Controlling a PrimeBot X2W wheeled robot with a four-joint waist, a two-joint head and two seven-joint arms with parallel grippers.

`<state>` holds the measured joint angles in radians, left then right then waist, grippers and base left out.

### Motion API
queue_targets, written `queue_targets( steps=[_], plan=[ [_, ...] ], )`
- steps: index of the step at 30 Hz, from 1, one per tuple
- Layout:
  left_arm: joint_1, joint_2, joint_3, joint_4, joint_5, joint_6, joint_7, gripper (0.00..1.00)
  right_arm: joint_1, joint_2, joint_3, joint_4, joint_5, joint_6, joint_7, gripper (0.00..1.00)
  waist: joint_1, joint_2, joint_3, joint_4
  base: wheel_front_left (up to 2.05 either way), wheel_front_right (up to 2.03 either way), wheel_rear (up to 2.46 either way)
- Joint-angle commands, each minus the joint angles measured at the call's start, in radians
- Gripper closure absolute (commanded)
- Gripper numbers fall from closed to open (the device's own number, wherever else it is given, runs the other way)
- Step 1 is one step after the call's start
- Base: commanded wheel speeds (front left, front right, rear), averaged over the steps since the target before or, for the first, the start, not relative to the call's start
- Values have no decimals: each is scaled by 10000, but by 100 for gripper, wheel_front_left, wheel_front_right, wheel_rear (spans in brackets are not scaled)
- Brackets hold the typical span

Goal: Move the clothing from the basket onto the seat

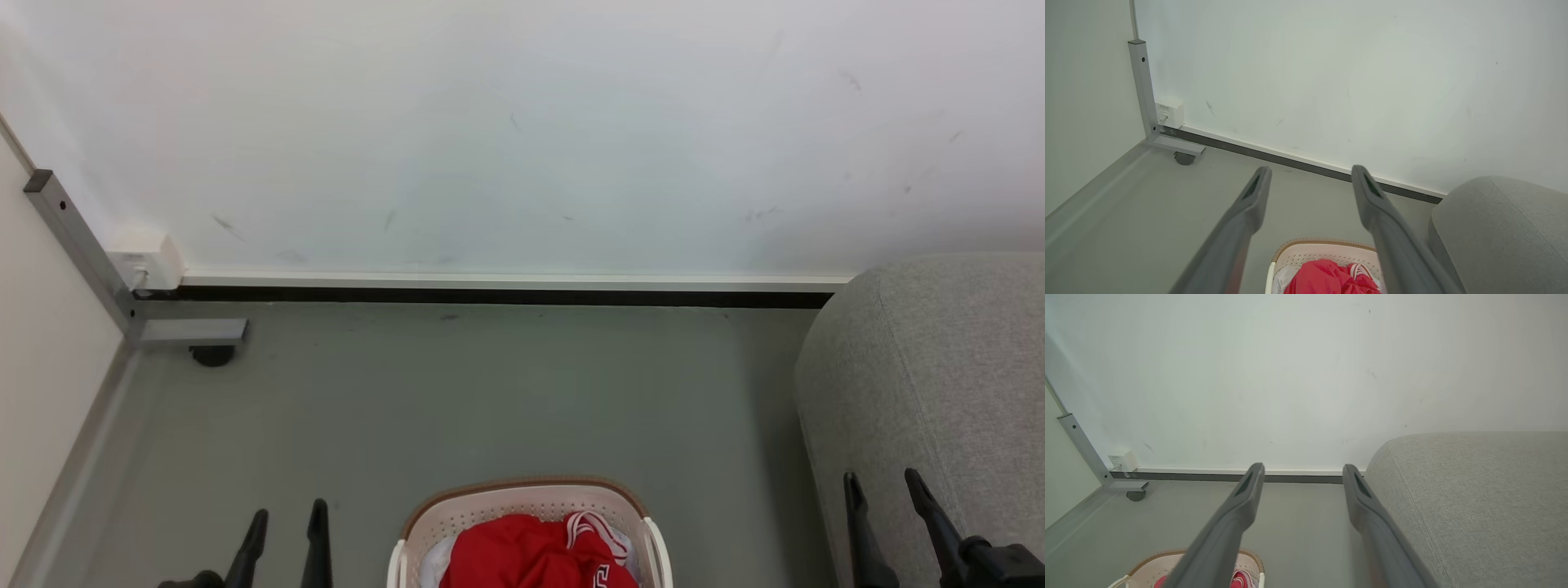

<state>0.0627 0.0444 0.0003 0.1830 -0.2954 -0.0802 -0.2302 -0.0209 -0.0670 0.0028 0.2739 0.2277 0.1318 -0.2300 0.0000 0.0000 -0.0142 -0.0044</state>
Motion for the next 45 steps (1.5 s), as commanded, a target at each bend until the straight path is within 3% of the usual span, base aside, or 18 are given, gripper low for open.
queue_targets(
  steps=[1, 17, 30, 45],
  plan=[
    [110, 87, 8, -2, 269, -60, -88, 0, 72, -24, -22, 14, -196, -18, -91, 0, 0, 0, -4, -6, 0, 0, 0],
    [267, 95, -48, 49, 1241, -125, -357, 0, 272, 119, -83, 212, -895, -21, -376, 0, 0, 0, -11, -58, 0, 0, 0],
    [241, 91, 7, 42, 1178, -133, -348, 0, 134, 149, -23, 264, -630, -22, -359, 0, 0, 0, 68, -208, 0, 0, 0],
    [-631, 99, -372, 867, 1693, -297, -347, 0, -544, 158, 774, -191, -329, -21, -344, 0, 0, 0, 1145, -1674, 0, 0, 0]
  ],
)
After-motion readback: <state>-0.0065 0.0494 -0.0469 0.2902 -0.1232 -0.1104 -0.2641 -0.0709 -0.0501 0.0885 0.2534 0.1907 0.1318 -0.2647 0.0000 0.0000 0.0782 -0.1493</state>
